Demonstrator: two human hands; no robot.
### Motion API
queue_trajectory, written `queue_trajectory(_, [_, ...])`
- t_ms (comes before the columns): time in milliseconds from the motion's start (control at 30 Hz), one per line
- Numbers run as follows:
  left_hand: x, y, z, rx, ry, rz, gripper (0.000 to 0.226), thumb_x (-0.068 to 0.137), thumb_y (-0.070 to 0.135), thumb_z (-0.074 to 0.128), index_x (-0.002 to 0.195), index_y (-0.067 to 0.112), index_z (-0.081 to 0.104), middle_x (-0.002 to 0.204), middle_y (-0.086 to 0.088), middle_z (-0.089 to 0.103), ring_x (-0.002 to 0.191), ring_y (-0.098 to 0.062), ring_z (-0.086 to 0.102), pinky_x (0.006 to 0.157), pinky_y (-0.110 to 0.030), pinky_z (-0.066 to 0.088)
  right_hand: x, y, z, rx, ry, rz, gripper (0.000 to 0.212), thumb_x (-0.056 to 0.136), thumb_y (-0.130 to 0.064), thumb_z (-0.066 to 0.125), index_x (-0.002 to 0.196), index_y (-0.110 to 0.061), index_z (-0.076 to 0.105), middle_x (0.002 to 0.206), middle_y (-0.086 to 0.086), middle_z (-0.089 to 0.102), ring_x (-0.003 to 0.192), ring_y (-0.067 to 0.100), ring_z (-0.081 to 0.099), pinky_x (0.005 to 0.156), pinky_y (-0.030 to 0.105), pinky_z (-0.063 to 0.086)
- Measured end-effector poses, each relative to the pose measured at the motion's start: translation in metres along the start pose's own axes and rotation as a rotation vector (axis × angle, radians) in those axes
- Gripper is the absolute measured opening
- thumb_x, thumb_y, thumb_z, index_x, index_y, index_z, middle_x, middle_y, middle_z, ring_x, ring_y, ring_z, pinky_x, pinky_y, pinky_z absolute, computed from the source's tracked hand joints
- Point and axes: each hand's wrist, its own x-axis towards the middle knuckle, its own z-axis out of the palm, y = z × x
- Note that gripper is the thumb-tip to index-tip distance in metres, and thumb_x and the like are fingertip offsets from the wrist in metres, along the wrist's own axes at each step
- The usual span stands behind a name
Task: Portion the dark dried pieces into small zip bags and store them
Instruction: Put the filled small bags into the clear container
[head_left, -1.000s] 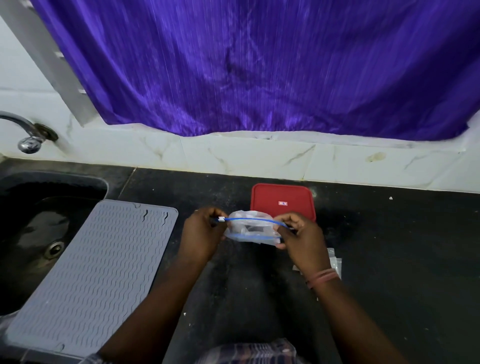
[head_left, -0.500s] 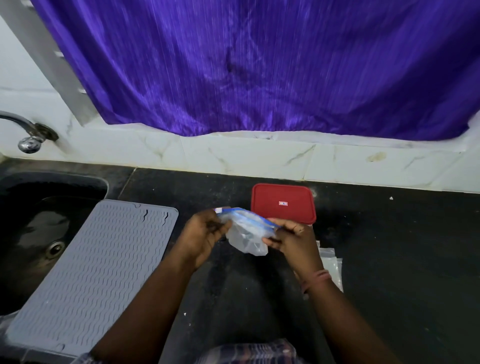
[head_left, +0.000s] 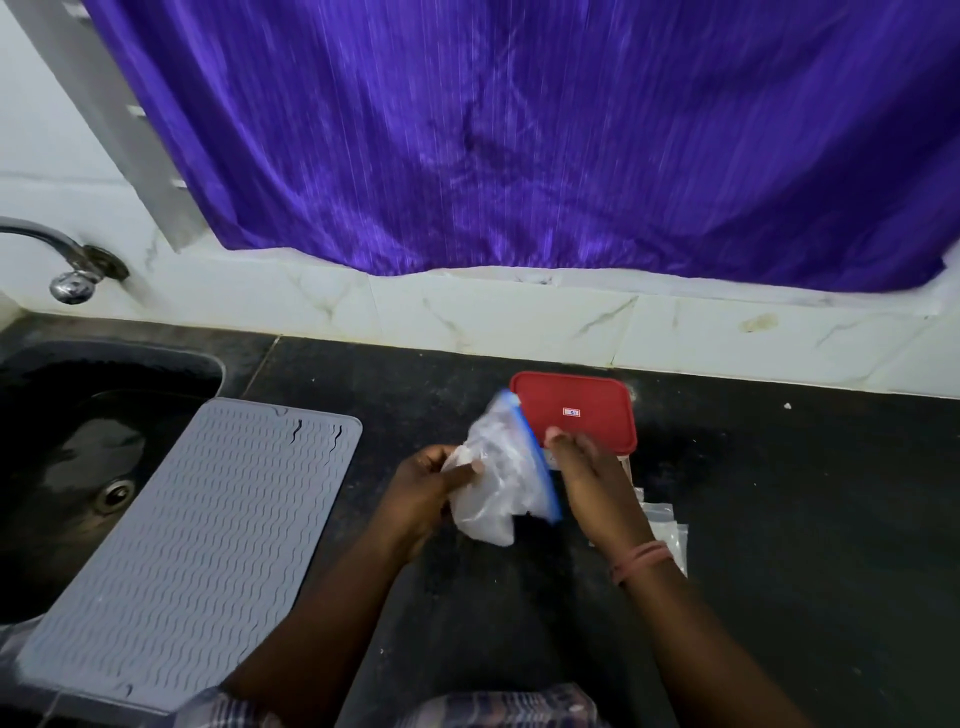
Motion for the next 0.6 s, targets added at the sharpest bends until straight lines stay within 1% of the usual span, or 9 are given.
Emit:
queue_trajectory(67, [0.0,0.004,0.001,0.093,-0.022,0.041,0.021,0.09,0.012,0.075,0.108,0.002,0.072,0.105,-0.023,0.076,0.094,-0.034,0.073,0.078,-0.042,0.059,0.001,-0.006,0.002,-0.064,-0.106,-0.047,0.039,0.085,-0.062,0.064,0.104,-0.028,0.063,0.096,-0.011,0.071,0.087,0.002,0.066,0.08,0.026,0.052])
queue_trajectory(133, [-0.003,0.005,0.002,0.104,-0.075,0.052,0.023,0.09,0.015,0.076,0.107,0.0,0.073,0.105,-0.024,0.076,0.095,-0.036,0.073,0.081,-0.044,0.06,0.005,-0.003,0.01,-0.13,-0.186,-0.084,0.041,0.083,-0.058,0.07,0.111,-0.031,0.057,0.1,-0.014,0.069,0.091,-0.001,0.064,0.08,0.018,0.05])
queue_trajectory(167, [-0.004,0.005,0.003,0.1,-0.093,0.049,0.025,0.09,0.017,0.076,0.107,-0.001,0.074,0.106,-0.026,0.075,0.098,-0.039,0.073,0.086,-0.049,0.059,0.007,0.0,0.014,-0.106,-0.152,-0.1,0.034,0.087,-0.05,0.071,0.109,-0.027,0.057,0.097,-0.011,0.069,0.088,0.002,0.065,0.076,0.016,0.049])
queue_trajectory(233, [-0.004,0.005,-0.002,0.073,-0.071,0.029,0.028,0.091,0.02,0.075,0.106,-0.004,0.075,0.108,-0.03,0.073,0.106,-0.048,0.07,0.095,-0.058,0.055,0.012,0.004,0.016,0.073,-0.006,-0.078,0.017,0.094,-0.034,0.068,0.098,-0.019,0.061,0.086,-0.003,0.069,0.078,0.014,0.065,0.069,0.018,0.049])
queue_trajectory(300, [-0.003,0.005,-0.012,0.03,-0.025,-0.001,0.031,0.095,0.023,0.071,0.107,-0.006,0.074,0.11,-0.034,0.071,0.11,-0.054,0.065,0.097,-0.063,0.052,0.018,0.01,0.01,0.286,0.115,0.006,0.015,0.094,-0.029,0.069,0.09,-0.015,0.067,0.08,-0.002,0.07,0.074,0.014,0.062,0.071,0.025,0.05])
queue_trajectory(367, [-0.003,0.006,-0.019,-0.02,-0.022,-0.027,0.035,0.098,0.024,0.066,0.112,-0.008,0.071,0.115,-0.037,0.068,0.111,-0.054,0.065,0.099,-0.065,0.05,0.022,0.015,0.001,0.423,0.192,0.031,0.018,0.091,-0.027,0.072,0.083,-0.012,0.07,0.078,0.002,0.068,0.075,0.017,0.058,0.076,0.035,0.047])
queue_trajectory(433, [-0.004,0.007,-0.019,-0.086,-0.066,-0.059,0.041,0.102,0.028,0.058,0.121,-0.006,0.068,0.121,-0.034,0.067,0.111,-0.047,0.067,0.101,-0.062,0.05,0.022,0.012,-0.003,0.528,0.223,0.021,0.019,0.092,-0.029,0.071,0.078,-0.017,0.069,0.077,0.003,0.066,0.078,0.02,0.058,0.078,0.039,0.046])
queue_trajectory(500, [-0.006,0.008,-0.014,-0.165,-0.117,-0.085,0.046,0.106,0.036,0.047,0.131,0.0,0.063,0.127,-0.026,0.068,0.119,-0.042,0.065,0.106,-0.06,0.048,0.02,0.003,-0.003,0.696,0.116,0.065,0.017,0.093,-0.037,0.065,0.088,-0.022,0.07,0.089,0.001,0.072,0.086,0.022,0.067,0.081,0.04,0.052])
queue_trajectory(600, [-0.006,0.011,-0.01,-0.208,-0.163,-0.056,0.045,0.109,0.034,0.041,0.137,0.004,0.059,0.132,-0.021,0.067,0.123,-0.039,0.064,0.107,-0.058,0.047,0.013,0.0,0.007,0.62,-0.191,0.229,0.057,0.081,-0.064,0.066,0.123,-0.026,0.063,0.117,0.005,0.073,0.106,0.026,0.071,0.09,0.05,0.057])
